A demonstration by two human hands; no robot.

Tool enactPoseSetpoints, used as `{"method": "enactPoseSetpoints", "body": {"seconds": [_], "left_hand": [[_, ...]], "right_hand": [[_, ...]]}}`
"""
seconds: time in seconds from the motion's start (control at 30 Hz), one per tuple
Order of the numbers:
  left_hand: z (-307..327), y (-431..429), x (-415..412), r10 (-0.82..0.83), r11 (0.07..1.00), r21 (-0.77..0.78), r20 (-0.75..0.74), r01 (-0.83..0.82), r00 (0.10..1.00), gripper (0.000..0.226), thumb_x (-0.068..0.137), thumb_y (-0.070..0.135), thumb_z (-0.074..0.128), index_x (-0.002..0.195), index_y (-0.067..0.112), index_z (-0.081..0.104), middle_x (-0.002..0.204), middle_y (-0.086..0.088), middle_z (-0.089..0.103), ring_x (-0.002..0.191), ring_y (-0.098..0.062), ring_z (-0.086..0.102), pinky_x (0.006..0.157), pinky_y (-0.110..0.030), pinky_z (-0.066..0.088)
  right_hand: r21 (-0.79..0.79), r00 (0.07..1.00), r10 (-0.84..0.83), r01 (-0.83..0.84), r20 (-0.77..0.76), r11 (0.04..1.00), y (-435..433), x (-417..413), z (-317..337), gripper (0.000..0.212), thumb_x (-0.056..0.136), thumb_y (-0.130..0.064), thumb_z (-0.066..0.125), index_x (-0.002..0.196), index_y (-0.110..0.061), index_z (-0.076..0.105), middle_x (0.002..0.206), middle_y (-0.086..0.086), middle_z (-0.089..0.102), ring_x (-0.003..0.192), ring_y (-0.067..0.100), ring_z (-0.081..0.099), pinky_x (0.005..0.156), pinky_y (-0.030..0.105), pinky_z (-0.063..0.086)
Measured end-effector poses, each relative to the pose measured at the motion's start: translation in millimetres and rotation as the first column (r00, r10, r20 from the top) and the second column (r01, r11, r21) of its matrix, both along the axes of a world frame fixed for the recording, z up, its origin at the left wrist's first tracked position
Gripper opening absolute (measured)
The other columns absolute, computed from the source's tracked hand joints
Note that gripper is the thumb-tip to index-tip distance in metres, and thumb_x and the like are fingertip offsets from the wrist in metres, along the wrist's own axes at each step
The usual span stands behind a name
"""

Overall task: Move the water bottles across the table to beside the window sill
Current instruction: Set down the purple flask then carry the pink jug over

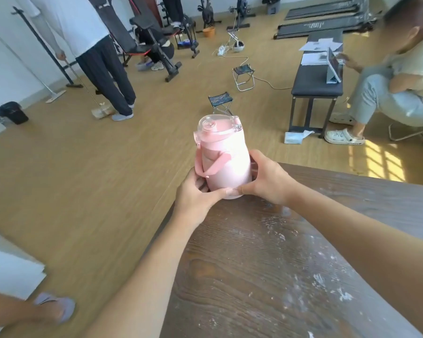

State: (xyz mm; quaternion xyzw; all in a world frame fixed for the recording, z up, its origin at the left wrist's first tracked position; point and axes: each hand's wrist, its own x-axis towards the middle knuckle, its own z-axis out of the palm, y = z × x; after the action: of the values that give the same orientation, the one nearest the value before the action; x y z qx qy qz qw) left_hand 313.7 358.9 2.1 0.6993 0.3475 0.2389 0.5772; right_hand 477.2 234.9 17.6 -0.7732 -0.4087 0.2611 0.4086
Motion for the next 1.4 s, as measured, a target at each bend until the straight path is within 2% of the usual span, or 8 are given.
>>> {"method": "enactPoseSetpoints", "body": {"seconds": [0.17,0.4,0.63,0.77,1.0,1.13,1.27,1.4], "left_hand": [[7,-13,7,-0.057,0.998,0.021,0.002,0.057,0.998,0.080,0.063,-0.006,0.096,0.130,0.024,0.066,0.125,0.001,0.080,0.114,-0.010,0.078,0.091,-0.022,0.061],[36,-102,48,-0.210,0.974,0.081,-0.033,0.212,0.977,0.073,0.060,-0.006,0.098,0.114,0.035,0.070,0.117,0.009,0.081,0.111,-0.008,0.079,0.091,-0.023,0.062],[51,-232,111,-0.375,0.923,0.058,-0.072,0.380,0.924,0.069,0.047,0.024,0.102,0.106,0.043,0.073,0.113,0.012,0.084,0.109,-0.009,0.079,0.098,-0.036,0.063],[56,-311,144,-0.474,0.879,0.024,-0.072,0.477,0.877,0.068,0.049,0.016,0.103,0.106,0.038,0.073,0.107,0.014,0.084,0.107,-0.006,0.079,0.094,-0.030,0.062],[55,-414,195,-0.581,0.811,0.012,-0.100,0.585,0.808,0.071,0.051,0.019,0.103,0.115,0.033,0.075,0.115,0.011,0.083,0.114,-0.006,0.076,0.103,-0.035,0.061],[48,-455,227,-0.619,0.782,0.009,-0.118,0.624,0.777,0.075,0.054,0.013,0.103,0.123,0.024,0.074,0.120,0.006,0.082,0.118,-0.012,0.075,0.108,-0.043,0.060],[45,-485,257,-0.656,0.745,0.025,-0.153,0.667,0.739,0.075,0.058,0.012,0.103,0.126,0.021,0.072,0.120,0.009,0.080,0.116,-0.006,0.074,0.106,-0.034,0.059],[39,-498,281,-0.667,0.737,0.011,-0.150,0.676,0.730,0.075,0.060,0.007,0.101,0.128,0.017,0.071,0.120,0.006,0.080,0.114,-0.007,0.074,0.102,-0.030,0.059]], "right_hand": [[0.086,0.998,-0.059,0.061,-0.020,0.994,-28,-3,-1,0.107,0.064,-0.032,0.101,0.154,-0.021,0.045,0.137,0.000,0.067,0.125,0.021,0.064,0.106,0.040,0.055],[0.170,0.970,-0.213,0.231,-0.118,0.958,-143,12,13,0.105,0.063,-0.028,0.102,0.153,-0.028,0.047,0.131,-0.013,0.065,0.120,0.009,0.063,0.091,0.014,0.047],[0.201,0.912,-0.384,0.407,-0.145,0.891,-294,36,29,0.096,0.064,-0.022,0.102,0.145,-0.034,0.051,0.128,-0.020,0.070,0.120,0.003,0.066,0.096,0.022,0.053],[0.187,0.864,-0.487,0.502,-0.124,0.844,-381,52,33,0.086,0.062,-0.025,0.103,0.127,-0.052,0.055,0.119,-0.024,0.075,0.115,0.001,0.068,0.096,0.027,0.056],[0.193,0.793,-0.598,0.609,-0.117,0.769,-492,77,28,0.093,0.062,-0.022,0.103,0.136,-0.044,0.052,0.122,-0.028,0.068,0.114,-0.009,0.062,0.083,-0.001,0.047],[0.182,0.740,-0.663,0.671,-0.107,0.719,-535,97,21,0.095,0.061,-0.024,0.104,0.139,-0.043,0.053,0.121,-0.027,0.070,0.115,-0.007,0.064,0.085,0.005,0.051],[0.171,0.699,-0.707,0.714,-0.112,0.679,-561,118,9,0.091,0.062,-0.024,0.103,0.139,-0.036,0.056,0.124,-0.018,0.073,0.116,0.006,0.067,0.095,0.027,0.057],[0.176,0.679,-0.727,0.732,-0.104,0.658,-572,138,0,0.092,0.061,-0.023,0.103,0.141,-0.031,0.057,0.124,-0.015,0.074,0.116,0.010,0.068,0.096,0.030,0.057]]}}
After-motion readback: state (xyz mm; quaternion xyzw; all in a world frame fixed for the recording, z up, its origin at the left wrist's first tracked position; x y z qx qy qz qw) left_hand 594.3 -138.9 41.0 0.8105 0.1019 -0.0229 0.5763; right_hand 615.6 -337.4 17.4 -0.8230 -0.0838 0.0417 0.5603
